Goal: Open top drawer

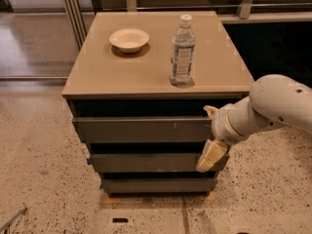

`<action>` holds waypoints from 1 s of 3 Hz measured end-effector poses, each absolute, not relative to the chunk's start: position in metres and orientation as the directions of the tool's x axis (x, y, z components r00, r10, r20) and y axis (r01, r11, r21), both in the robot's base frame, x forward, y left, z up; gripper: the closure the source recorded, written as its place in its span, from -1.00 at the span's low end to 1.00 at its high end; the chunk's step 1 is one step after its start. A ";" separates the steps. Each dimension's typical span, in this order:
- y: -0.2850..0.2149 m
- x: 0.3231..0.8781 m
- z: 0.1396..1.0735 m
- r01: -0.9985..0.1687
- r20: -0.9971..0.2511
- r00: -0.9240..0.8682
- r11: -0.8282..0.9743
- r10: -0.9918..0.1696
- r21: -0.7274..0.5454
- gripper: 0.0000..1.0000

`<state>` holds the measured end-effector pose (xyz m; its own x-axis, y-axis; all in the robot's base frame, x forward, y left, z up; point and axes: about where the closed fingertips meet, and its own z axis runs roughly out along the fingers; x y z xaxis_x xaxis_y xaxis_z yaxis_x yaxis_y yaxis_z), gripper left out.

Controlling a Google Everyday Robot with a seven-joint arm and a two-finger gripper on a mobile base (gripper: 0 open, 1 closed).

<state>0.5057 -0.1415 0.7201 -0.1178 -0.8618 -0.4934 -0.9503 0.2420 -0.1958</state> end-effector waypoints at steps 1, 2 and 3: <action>-0.129 0.515 0.702 -0.958 -0.495 -0.113 0.226 -0.862 -0.175 -1.00; -0.117 0.531 0.687 -0.965 -0.487 -0.099 0.204 -0.868 -0.167 -1.00; -0.113 0.567 0.667 -0.967 -0.456 -0.091 0.188 -0.886 -0.171 -1.00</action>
Offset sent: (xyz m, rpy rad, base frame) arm 0.0332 0.0330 -0.0428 -0.0038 0.0379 0.0551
